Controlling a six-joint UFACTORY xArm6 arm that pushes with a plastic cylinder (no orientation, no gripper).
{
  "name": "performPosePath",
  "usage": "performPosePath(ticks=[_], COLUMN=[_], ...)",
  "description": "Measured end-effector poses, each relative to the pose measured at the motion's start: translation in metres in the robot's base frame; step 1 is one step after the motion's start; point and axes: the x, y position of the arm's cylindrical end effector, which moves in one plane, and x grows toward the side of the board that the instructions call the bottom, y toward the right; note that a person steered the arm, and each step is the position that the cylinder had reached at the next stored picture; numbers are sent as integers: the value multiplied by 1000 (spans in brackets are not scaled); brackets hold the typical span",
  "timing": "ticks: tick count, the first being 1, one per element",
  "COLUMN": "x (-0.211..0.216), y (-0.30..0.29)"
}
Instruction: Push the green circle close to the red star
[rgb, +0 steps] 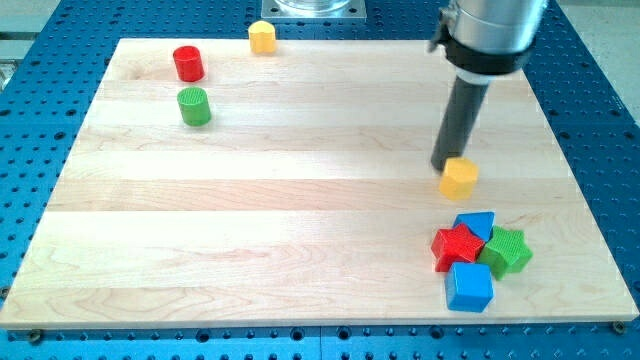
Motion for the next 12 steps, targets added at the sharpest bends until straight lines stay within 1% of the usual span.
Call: performPosePath(ticks=[1,2,3,4,5,6,7,8,9,10,11,12], x=[45,10,-10,-60,-91,-117,-71,-83,-109,-143,-126,-52], y=[3,-28,-164,-293,-402,-374,-293,-270,-345,-351,-265,-205])
